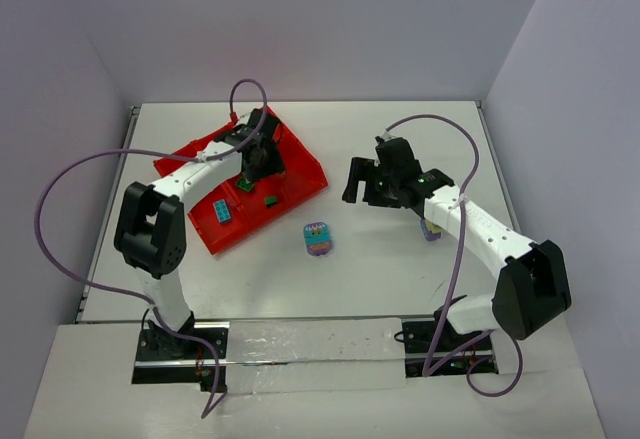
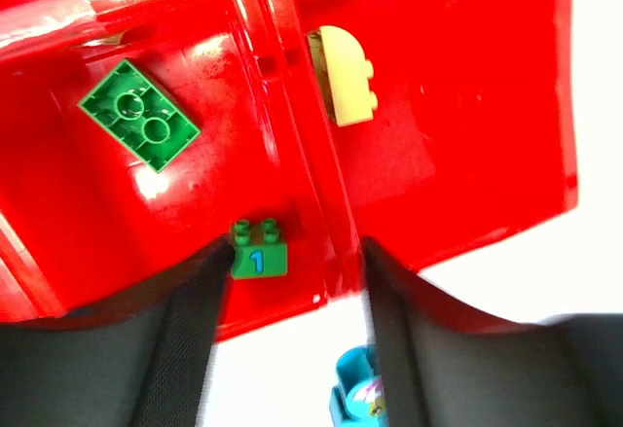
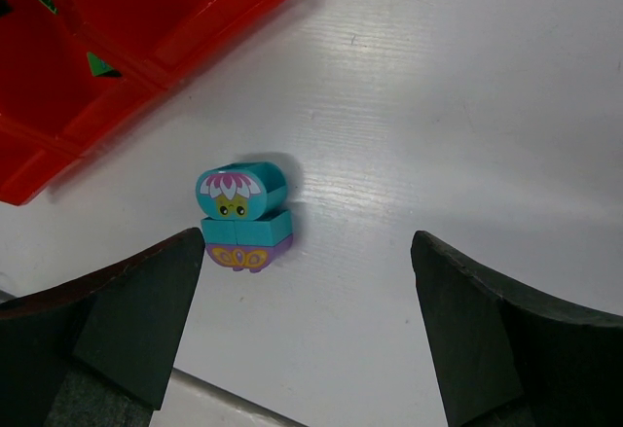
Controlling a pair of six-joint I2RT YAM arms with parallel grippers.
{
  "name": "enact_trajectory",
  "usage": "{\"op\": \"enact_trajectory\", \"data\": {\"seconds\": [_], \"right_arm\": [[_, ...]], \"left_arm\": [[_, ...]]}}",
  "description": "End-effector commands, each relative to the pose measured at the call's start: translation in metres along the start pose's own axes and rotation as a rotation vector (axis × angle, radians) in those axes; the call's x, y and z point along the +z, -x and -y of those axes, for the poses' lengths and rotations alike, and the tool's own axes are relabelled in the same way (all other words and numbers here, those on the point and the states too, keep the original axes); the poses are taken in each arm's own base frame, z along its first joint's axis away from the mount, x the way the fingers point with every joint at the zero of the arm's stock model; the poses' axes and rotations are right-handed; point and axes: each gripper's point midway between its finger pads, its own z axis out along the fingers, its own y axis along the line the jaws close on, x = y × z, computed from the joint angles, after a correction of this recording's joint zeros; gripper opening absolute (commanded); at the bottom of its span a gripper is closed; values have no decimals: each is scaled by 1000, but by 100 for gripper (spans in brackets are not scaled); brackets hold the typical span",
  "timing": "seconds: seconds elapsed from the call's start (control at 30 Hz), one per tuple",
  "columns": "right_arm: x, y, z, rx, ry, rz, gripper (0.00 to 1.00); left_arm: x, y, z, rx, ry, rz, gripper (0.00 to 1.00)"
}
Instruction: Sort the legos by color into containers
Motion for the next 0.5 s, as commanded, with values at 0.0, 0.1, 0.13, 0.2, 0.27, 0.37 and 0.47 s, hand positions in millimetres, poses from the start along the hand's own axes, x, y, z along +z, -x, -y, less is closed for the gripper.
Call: {"op": "enact_trajectory", "data": {"seconds": [0.0,0.1,0.13,0.2,0.27,0.37,0.47], "right_arm": [[2,14,-10,-6,19,44,94],[1,15,-8,-5,12,56,94],[0,15,-6,-4,6,59,94],[-2,15,-3,0,-6,67,94],[-5,16,1,6,-23,81,94],[-9,20,6,24,-51,111,94],[-17,30,13,59,-87,169,95]], "left_arm": [[-40,9,16,82,-100,36,70],[-52,0,28,142,-156,18,75],[-56,-7,34,172,-173,7,76],[-63,-21,43,237,-208,-19,79],[-72,-44,56,303,-245,-51,84],[-77,-78,69,347,-301,-116,90],[-75,-110,76,368,-329,-177,92]]}}
